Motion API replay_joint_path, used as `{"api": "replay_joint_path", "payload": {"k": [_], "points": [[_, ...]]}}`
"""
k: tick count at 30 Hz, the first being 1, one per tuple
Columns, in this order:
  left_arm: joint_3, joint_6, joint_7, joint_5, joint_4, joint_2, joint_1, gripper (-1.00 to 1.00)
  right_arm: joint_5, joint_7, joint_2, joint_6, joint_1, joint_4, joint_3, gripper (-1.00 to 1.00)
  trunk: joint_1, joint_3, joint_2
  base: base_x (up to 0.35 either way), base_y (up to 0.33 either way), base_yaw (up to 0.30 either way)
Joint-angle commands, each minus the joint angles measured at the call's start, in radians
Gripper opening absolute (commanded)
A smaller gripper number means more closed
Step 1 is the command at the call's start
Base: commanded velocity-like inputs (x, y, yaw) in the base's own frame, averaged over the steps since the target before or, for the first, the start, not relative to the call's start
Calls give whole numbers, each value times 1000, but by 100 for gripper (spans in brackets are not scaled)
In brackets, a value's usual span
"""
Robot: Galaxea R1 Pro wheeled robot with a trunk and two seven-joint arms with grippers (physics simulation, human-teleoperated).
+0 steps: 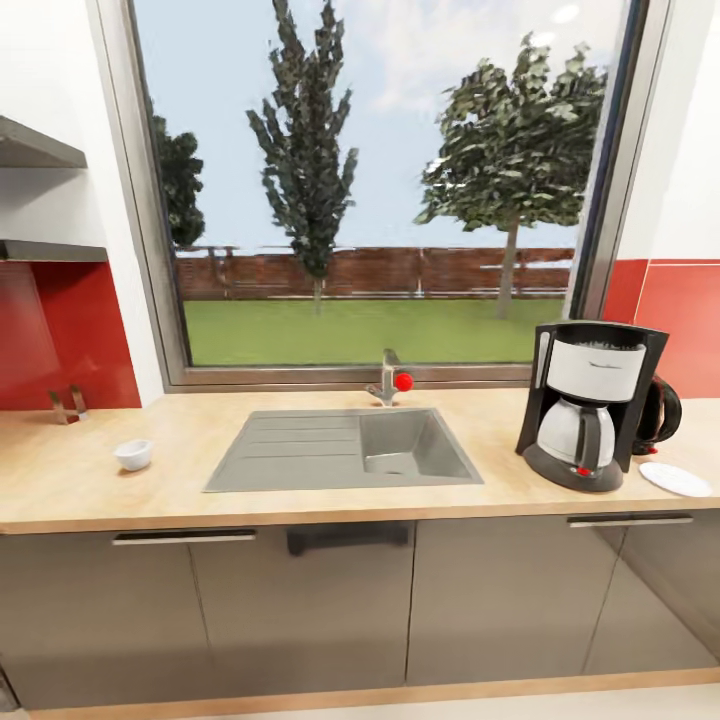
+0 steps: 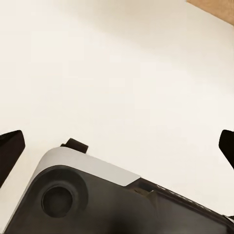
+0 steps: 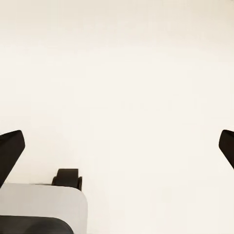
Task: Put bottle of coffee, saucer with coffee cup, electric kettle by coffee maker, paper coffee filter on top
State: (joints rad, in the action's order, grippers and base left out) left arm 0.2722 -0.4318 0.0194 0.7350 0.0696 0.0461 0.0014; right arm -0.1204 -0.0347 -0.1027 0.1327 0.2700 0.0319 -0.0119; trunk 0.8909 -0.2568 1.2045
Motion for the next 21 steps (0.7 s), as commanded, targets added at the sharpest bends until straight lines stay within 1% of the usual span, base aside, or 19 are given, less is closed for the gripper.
{"api": "replay_joint_path", "payload": {"k": [1, 15, 21], "points": [[7, -2, 2, 11, 1, 0, 0, 100, -10, -4, 0, 5, 2, 3, -2, 100, 0, -1, 1, 0, 343, 0], [7, -3, 2, 11, 1, 0, 0, 100, -10, -3, 0, 5, 2, 3, -2, 100, 0, -1, 1, 0, 343, 0], [7, -5, 2, 11, 1, 0, 0, 100, -11, 12, -2, -3, 2, 3, -2, 100, 0, -1, 1, 0, 343, 0]]}}
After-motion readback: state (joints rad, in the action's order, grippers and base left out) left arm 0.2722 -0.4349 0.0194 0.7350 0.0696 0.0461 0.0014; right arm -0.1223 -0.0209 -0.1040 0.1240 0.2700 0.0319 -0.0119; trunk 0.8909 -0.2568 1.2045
